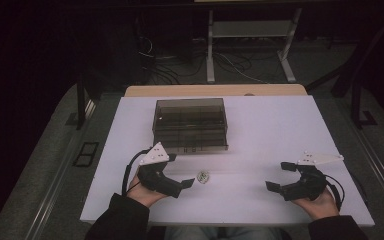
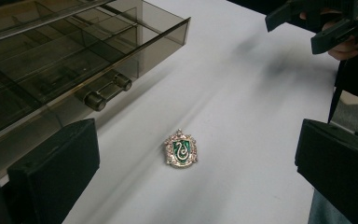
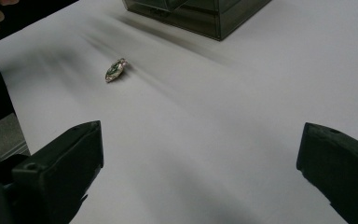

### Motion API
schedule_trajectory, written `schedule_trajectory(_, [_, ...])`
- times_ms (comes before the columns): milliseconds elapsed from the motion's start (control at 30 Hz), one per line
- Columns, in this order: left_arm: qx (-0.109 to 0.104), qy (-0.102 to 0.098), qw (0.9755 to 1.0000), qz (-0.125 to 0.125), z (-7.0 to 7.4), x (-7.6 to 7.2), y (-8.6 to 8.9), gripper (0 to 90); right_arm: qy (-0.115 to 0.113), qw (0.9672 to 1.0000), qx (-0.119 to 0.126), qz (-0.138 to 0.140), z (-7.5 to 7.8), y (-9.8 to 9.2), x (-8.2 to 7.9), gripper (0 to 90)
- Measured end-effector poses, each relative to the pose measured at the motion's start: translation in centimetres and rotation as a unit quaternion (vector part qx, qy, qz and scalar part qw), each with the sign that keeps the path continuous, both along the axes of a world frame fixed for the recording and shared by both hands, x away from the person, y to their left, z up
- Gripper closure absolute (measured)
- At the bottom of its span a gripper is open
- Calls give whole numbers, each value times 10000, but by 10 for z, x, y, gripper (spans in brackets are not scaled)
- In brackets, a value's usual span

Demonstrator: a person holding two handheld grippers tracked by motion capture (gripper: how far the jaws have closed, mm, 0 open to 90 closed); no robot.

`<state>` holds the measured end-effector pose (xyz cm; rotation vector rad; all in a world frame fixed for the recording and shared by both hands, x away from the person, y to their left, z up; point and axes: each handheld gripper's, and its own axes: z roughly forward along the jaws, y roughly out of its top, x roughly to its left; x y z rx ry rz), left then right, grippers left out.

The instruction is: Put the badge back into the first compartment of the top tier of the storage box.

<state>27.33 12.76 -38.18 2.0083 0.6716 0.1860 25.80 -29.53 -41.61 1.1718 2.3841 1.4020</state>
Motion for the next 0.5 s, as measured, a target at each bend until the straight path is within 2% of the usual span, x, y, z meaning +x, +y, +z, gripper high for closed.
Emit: schedule_trajectory(500, [158,115,9996,-184,-3,7,-19,0,23,10000,-27,35,0,1,0,3])
